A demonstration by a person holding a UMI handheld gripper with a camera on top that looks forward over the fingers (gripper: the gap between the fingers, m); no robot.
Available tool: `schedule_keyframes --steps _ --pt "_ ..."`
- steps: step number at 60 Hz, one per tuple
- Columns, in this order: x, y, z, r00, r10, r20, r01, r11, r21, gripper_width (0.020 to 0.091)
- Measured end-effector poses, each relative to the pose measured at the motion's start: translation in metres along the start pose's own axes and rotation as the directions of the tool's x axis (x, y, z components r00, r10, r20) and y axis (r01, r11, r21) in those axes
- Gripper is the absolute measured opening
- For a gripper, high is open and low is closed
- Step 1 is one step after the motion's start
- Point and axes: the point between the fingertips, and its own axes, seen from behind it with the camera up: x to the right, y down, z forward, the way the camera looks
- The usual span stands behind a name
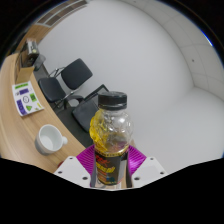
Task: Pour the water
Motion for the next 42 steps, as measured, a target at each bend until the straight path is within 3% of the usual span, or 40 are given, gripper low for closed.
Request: schedule_keyframes --steps 5,9,16,27,40,42 --pt "-0.005 -0.005 -0.006 0.957 0.272 0.104 -0.277 0.96 0.038 0.0405" --pt "-0.01 -0.002 -0.005 0.875 0.442 0.198 -0.456 0.889 0.033 0.0406" --pt "-0.031 0.014 0.01 0.736 0.617 0.277 -0.642 0.767 -0.002 0.0404" --pt "-0.072 0.046 0.036 0.597 0.716 0.362 -0.744 0.662 -0.084 0.0404" --pt "-0.116 0.084 0.055 0.568 0.725 0.389 -0.744 0.654 -0.133 0.0413" --pt "-0.114 0.081 0.055 0.572 0.719 0.396 -0.755 0.65 -0.089 0.0409"
